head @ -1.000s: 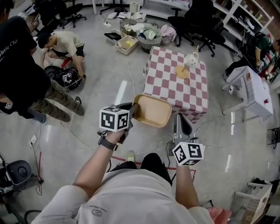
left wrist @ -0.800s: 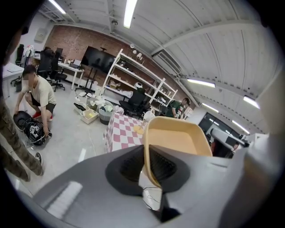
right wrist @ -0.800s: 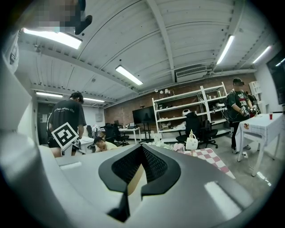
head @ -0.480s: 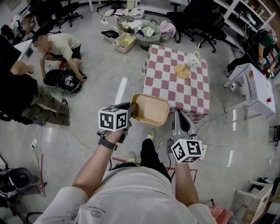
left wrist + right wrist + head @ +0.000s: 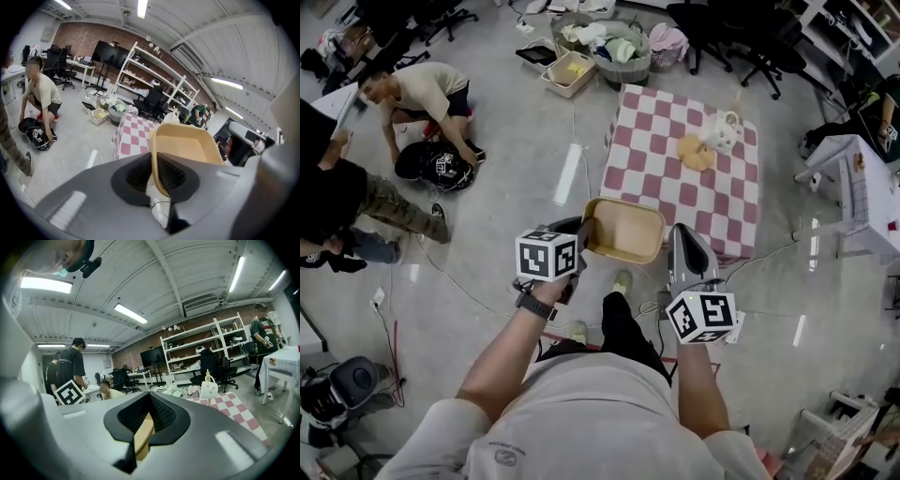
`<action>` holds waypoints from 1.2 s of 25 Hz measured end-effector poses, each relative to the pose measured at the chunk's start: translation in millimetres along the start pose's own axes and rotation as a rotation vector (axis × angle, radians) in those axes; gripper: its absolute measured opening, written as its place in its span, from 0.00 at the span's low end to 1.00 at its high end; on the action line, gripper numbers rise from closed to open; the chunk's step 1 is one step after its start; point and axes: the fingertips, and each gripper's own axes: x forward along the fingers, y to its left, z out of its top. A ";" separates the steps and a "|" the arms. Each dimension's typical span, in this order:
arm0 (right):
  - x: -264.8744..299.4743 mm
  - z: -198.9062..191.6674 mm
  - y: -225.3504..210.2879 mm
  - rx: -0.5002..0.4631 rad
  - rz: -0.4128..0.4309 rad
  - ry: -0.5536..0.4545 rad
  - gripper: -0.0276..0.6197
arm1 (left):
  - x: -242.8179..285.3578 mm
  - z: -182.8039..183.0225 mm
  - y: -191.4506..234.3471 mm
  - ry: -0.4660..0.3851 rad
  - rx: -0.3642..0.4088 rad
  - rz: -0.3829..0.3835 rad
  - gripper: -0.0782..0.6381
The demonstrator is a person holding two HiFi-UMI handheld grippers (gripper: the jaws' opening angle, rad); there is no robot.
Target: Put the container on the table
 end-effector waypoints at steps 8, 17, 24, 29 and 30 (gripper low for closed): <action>57.3 -6.0 -61.9 0.042 0.054 0.042 0.06 | 75.3 12.0 7.6 0.064 -0.018 0.052 0.15; 101.7 -19.2 -98.8 0.083 0.100 0.095 0.06 | 133.1 18.6 30.1 0.135 -0.044 0.107 0.15; 126.1 -40.3 -117.0 0.103 0.082 0.152 0.06 | 180.9 11.8 56.6 0.215 -0.056 0.111 0.15; 142.2 -62.1 -132.1 0.123 0.043 0.183 0.06 | 217.4 10.1 78.2 0.233 -0.066 0.108 0.15; 145.8 -66.6 -133.8 0.126 0.035 0.191 0.06 | 224.5 9.5 83.6 0.238 -0.071 0.109 0.15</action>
